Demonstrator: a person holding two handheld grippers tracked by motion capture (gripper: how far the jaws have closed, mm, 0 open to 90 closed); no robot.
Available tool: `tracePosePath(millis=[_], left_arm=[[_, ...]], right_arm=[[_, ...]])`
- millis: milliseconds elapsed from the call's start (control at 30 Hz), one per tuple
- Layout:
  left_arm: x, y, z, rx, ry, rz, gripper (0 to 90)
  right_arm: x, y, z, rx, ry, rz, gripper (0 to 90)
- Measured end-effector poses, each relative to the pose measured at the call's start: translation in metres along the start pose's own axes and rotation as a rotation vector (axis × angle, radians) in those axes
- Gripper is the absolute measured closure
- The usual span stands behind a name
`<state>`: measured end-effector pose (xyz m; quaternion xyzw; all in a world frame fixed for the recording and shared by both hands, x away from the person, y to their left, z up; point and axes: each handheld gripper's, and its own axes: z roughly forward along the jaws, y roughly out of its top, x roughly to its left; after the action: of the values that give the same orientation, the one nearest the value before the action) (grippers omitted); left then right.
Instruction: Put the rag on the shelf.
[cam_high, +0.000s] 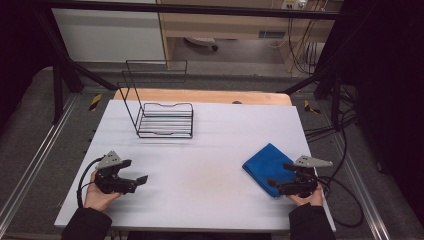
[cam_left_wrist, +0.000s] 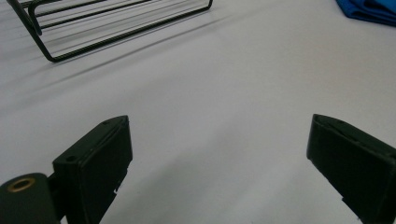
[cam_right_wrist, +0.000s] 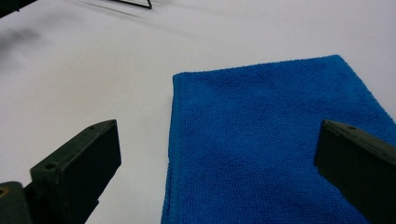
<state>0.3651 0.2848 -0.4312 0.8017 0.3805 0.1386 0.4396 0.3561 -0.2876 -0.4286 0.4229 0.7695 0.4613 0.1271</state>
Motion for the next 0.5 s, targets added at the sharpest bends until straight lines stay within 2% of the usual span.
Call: tracePosePath(millis=[267, 367, 500], left_arm=[[0.000, 0.000, -0.001, 0.002, 0.002, -0.001, 6.8], [0.000, -0.001, -0.001, 0.004, 0.003, 0.002, 6.8], [0.001, -0.001, -0.001, 0.001, 0.006, -0.003, 6.9]], right_arm=[[0.007, 0.002, 0.006, 0.044, -0.017, -0.026, 3.8], [0.013, 0.004, 0.010, 0.066, -0.027, -0.058, 6.4], [0.020, 0.004, 0.018, 0.096, -0.025, -0.069, 14.2]])
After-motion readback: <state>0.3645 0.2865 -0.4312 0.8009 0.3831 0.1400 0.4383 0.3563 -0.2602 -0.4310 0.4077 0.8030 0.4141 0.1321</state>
